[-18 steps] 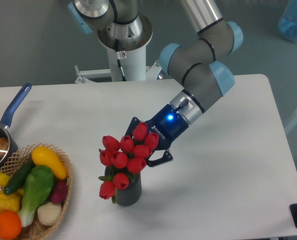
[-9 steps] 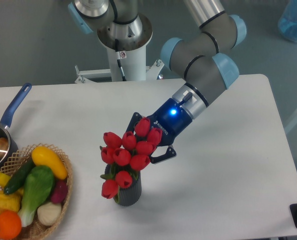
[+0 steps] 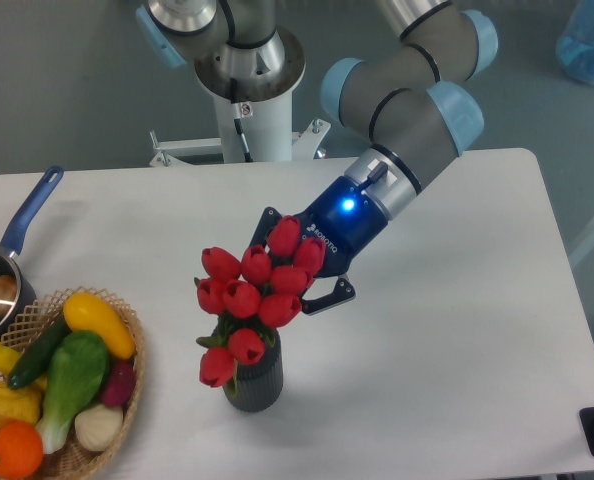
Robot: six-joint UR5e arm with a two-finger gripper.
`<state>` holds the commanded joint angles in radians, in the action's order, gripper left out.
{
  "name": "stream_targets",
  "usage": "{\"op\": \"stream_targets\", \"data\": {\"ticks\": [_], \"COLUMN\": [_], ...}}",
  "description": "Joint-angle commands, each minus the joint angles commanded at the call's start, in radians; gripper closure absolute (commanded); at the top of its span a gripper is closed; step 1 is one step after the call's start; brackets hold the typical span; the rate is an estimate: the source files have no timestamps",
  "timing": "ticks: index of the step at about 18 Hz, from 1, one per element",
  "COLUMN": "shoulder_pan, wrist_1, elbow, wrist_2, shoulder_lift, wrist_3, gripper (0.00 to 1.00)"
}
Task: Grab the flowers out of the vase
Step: 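Lift the gripped tulips straight up out of the grey vase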
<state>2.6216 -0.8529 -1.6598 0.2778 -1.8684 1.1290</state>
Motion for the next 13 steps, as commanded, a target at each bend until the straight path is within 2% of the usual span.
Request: {"op": "stream_targets", "data": {"ticks": [13], "shoulder_pan": [0.006], "wrist_1": [-0.002], "elbow": [0.026], "wrist_2": [-0.029], "shoulder_lift": [0.054], "wrist_3": [-0.064], "gripper": [0.58]}}
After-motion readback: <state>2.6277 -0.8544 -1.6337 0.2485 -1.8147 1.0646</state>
